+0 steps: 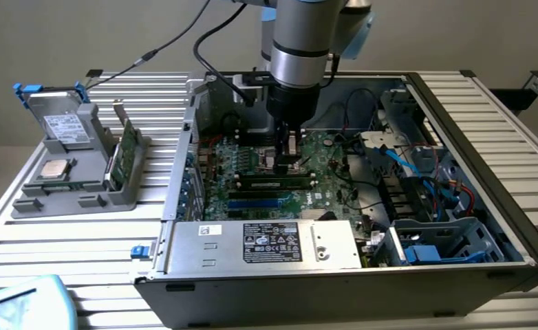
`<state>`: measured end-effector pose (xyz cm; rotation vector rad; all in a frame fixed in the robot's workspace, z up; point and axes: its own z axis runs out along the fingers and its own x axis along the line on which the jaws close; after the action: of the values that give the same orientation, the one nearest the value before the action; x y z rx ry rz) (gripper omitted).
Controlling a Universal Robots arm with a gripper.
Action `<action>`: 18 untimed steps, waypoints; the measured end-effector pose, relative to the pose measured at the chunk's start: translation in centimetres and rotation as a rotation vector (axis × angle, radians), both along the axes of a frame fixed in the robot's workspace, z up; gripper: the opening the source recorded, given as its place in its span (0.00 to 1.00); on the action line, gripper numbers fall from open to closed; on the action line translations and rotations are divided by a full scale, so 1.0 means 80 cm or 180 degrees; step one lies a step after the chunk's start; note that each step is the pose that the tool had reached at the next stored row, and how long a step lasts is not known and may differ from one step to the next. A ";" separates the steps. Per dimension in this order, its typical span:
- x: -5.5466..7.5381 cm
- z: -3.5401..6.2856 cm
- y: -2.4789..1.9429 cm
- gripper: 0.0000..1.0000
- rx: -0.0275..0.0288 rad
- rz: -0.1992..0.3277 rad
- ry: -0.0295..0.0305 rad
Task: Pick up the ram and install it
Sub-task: 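Press down the ram until it locks into place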
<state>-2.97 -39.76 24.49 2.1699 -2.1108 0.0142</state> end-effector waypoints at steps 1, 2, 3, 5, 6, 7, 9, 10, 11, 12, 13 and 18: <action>0.000 0.000 0.0000 0.11 0.0000 0.0000 0.0000; 0.000 0.000 0.0000 0.11 0.0000 0.0000 0.0000; 0.000 0.000 0.0000 0.11 0.0000 0.0000 0.0000; 0.000 0.000 0.0000 0.11 0.0000 0.0000 0.0000; 0.000 0.000 0.0000 0.11 0.0000 0.0000 0.0000; 0.000 0.000 0.0000 0.11 0.0000 0.0000 0.0000; 0.000 0.000 0.0000 0.11 0.0000 0.0000 0.0000; 0.000 0.000 0.0000 0.11 0.0000 0.0000 0.0000; 0.000 0.000 0.0000 0.11 0.0000 0.0000 0.0000; 0.000 0.000 0.0000 0.11 0.0000 0.0000 0.0000; 0.000 0.000 0.0000 0.11 0.0000 0.0000 0.0000; 0.000 0.000 0.0000 0.11 -0.0001 -0.0181 0.0000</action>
<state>-2.96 -39.76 24.49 2.1087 -2.1714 0.0094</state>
